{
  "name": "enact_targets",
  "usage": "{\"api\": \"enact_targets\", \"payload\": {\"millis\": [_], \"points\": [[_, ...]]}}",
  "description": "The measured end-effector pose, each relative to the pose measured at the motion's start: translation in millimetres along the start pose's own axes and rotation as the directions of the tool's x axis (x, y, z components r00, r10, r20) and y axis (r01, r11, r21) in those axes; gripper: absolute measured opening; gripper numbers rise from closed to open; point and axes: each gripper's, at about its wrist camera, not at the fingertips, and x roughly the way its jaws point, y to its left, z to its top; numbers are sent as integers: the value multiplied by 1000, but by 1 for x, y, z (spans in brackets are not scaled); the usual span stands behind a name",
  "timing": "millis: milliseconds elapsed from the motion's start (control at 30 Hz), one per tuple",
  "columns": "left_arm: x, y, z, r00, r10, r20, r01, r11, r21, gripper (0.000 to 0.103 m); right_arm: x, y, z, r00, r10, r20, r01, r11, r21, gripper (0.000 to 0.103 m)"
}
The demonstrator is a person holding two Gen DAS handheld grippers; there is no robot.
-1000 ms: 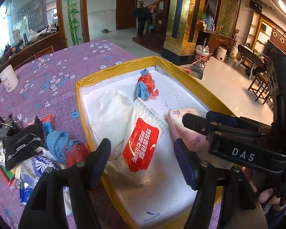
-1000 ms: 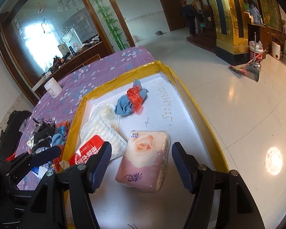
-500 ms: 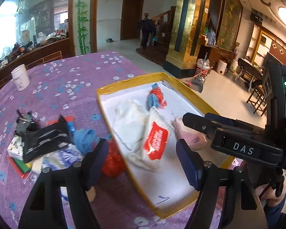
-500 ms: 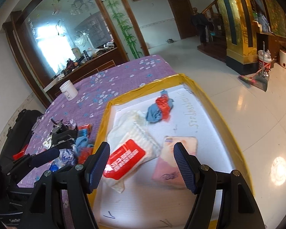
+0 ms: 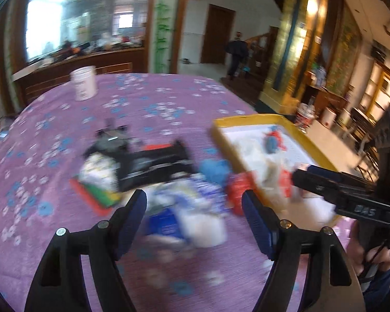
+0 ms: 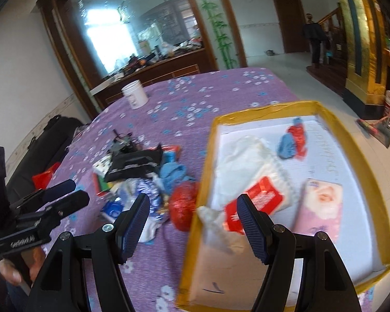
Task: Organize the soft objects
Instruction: 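Reach right toward the clear Vinda bag while left reaches the blue tissue pack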
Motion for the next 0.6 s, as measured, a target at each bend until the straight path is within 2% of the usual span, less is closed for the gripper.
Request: {"api": "enact_targets", "payload": {"millis": [100,333,433,533,600], "points": [[0,40,-10,999,40,-13,-41,996,-74,75,17,19,-1,997,59,-46,-60,998,-20,74],[9,97,-29,997,66,-49,-74,976,-206,75,61,70,-1,986,95,-138,-110,988,-105,74],[11,107,-33,997,62,-49,-72,971,-230,75,84,86,3,983,54,-173,-78,987,-137,74],[8,112,-36,997,59,-41,-67,969,-237,75,112,93,5,977,-49,-209,15,987,-162,74],[4,115,-37,997,69,-33,-75,969,-236,75,125,91,3,971,-46,-233,16,991,-132,74]]}}
